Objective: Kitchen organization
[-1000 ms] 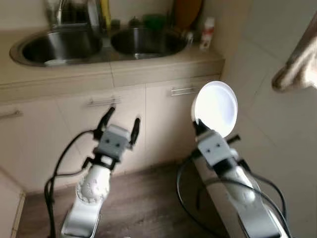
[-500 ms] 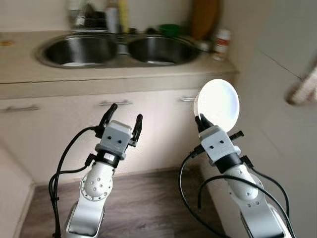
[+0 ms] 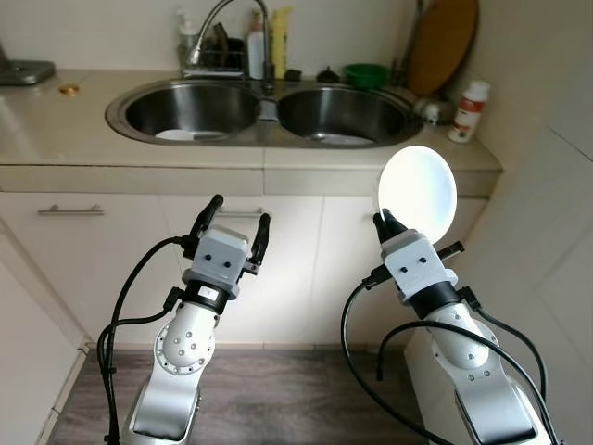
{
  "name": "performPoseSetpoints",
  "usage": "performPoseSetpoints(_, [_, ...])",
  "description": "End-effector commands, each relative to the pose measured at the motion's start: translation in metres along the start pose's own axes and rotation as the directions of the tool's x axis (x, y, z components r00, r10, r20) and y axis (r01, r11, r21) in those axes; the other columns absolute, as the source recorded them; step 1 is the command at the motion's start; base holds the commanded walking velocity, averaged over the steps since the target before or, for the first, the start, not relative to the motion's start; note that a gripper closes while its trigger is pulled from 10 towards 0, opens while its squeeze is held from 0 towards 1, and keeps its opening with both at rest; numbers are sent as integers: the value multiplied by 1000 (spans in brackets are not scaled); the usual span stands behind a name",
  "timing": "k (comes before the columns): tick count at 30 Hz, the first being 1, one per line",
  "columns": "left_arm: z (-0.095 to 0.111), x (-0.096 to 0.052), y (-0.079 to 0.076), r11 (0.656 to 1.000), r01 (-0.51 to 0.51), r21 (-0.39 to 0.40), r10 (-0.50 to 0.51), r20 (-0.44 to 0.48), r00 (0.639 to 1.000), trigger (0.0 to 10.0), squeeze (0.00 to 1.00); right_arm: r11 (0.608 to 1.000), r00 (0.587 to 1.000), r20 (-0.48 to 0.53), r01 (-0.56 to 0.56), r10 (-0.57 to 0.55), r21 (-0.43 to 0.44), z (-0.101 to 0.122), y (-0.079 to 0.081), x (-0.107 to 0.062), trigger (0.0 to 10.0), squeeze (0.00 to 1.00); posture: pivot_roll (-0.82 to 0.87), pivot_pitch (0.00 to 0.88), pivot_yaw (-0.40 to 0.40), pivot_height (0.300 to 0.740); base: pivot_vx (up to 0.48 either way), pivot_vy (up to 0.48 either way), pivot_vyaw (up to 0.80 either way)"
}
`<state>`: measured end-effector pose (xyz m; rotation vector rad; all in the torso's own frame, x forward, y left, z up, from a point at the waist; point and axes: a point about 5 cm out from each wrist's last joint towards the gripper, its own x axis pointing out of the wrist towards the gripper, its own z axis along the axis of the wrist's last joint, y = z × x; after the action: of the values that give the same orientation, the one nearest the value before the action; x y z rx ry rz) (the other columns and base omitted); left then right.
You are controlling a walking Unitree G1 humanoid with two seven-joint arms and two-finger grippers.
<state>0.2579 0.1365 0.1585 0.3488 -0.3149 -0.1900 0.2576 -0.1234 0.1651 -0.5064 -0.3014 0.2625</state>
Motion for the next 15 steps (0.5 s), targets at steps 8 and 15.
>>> performPoseSetpoints(8, [2,3,1,1000,-3,-1,3,12,1000,10000,0,1000,999,42,17,-17,5,8,-5,5,0,0,54,0,-68,740,198,0,660])
performPoseSetpoints(15, [2,4,3,1000,-4,-2,4,12,1000,10000,0,1000,999,46,24,-24,7,8,-5,6,0,0,53,0,-66,740,308,0,0])
